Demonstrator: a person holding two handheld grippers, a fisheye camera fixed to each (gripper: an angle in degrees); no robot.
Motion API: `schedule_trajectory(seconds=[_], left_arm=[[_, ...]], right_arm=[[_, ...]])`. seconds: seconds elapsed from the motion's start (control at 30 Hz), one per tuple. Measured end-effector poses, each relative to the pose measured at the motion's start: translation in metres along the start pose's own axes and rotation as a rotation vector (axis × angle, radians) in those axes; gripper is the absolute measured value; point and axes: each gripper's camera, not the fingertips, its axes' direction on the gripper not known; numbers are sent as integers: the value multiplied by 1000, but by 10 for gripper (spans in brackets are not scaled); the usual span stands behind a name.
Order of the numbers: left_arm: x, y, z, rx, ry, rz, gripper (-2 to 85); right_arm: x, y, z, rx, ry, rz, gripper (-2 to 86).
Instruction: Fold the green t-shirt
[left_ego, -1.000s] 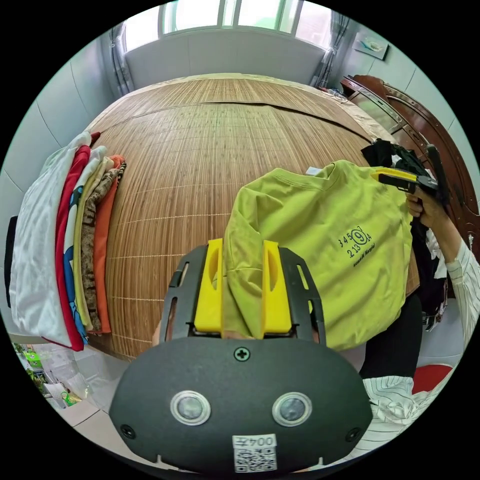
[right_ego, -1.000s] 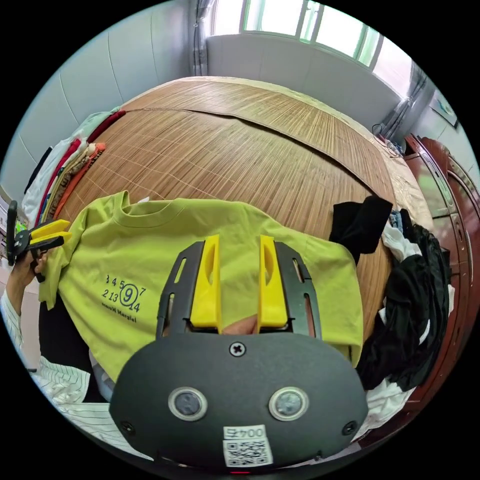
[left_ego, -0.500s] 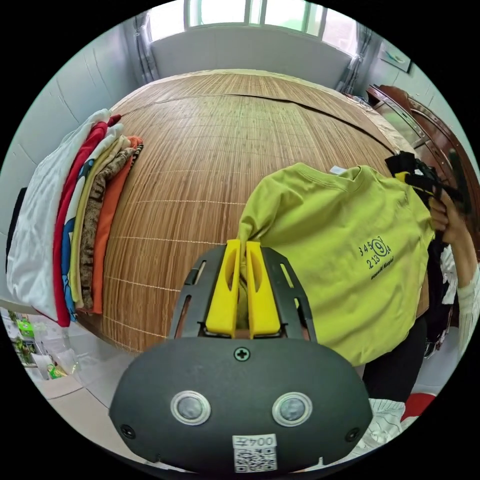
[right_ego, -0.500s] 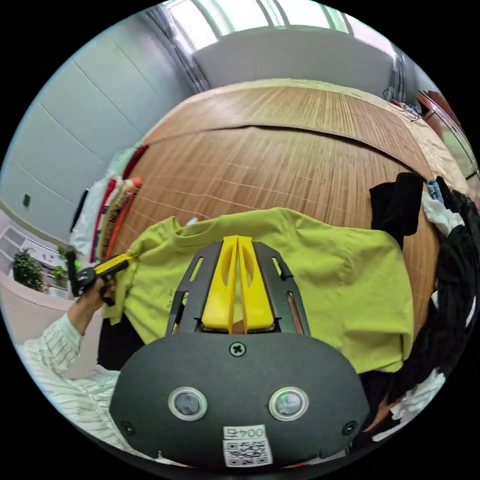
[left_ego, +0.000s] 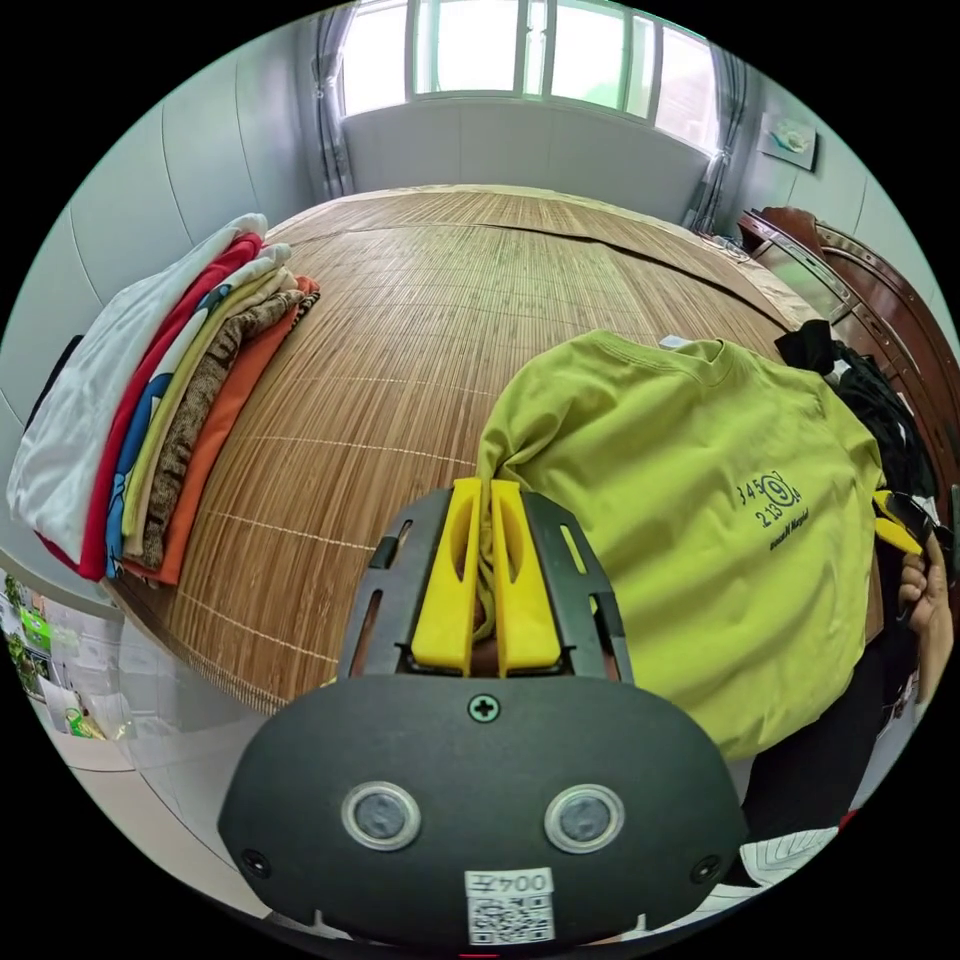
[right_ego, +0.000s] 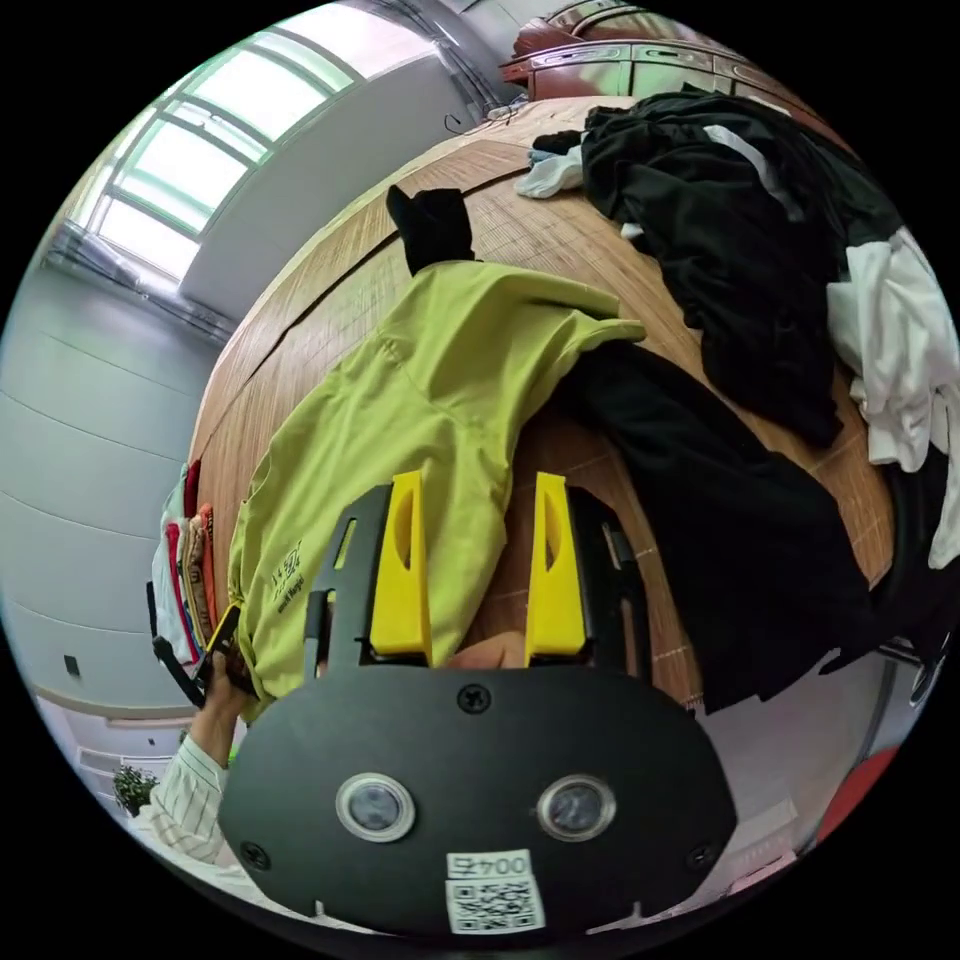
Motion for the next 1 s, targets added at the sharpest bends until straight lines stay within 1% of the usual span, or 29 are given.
schedule_trajectory(seconds=[0.03,0.1,0.17,0.2,0.23,0.3,0.33,0.4,0.43,0.47,0.5,0.57,0.63,0.67,0.7,0.73,0.77,0.8,0.83,0.87,0.9,0.97,1.0], left_arm=[[-2,0,1,-3,5,-4,15],[-4,1,2,-3,16,-9,15],[-9,1,4,-6,37,-18,16],[-11,1,4,-7,43,-22,16],[-13,1,5,-8,55,-27,16],[-18,1,6,-9,72,-36,16],[-19,1,6,-9,76,-39,16],[-20,1,7,-8,71,-36,16],[-20,1,7,-8,66,-33,16],[-20,0,8,-8,60,-31,16],[-20,0,8,-8,56,-29,16],[-23,-1,9,-9,55,-28,17],[-26,-2,10,-9,61,-32,17],[-28,-2,10,-9,65,-33,16],[-29,-3,11,-8,67,-34,16],[-31,-3,11,-9,71,-36,16],[-33,-4,12,-8,73,-37,16],[-34,-5,12,-9,74,-37,16],[-35,-6,12,-11,74,-38,16],[-37,-7,12,-13,74,-38,16],[-38,-8,13,-14,73,-38,16],[-41,-11,13,-19,71,-38,16],[-42,-11,13,-20,70,-38,16]], right_arm=[[0,-6,5,-12,6,7,116],[-1,-25,24,-62,12,40,44],[-12,-27,29,-60,20,19,19],[-30,-21,25,-23,19,-32,13],[-41,-17,20,1,6,-68,11],[-98,12,-5,90,-74,-254,7],[-114,21,-11,102,-87,-310,9],[-178,66,-26,47,-197,-612,18],[-192,79,-28,24,-233,-689,22],[-216,104,-29,-22,-269,-826,39],[-233,124,-26,-74,-227,-915,54],[-240,139,-24,-96,-159,-961,70],[-223,135,-37,-25,-204,-900,82],[-206,122,-42,22,-171,-816,96],[-185,103,-42,77,-76,-724,113],[-175,93,-38,94,-6,-690,121],[-158,71,-24,89,154,-643,130],[-143,50,-6,45,275,-609,135],[-137,40,3,21,318,-600,136],[-132,25,21,-30,403,-610,120],[-131,15,39,-67,499,-644,88],[-130,7,65,-131,629,-707,63],[-127,1,69,-123,654,-737,60]])
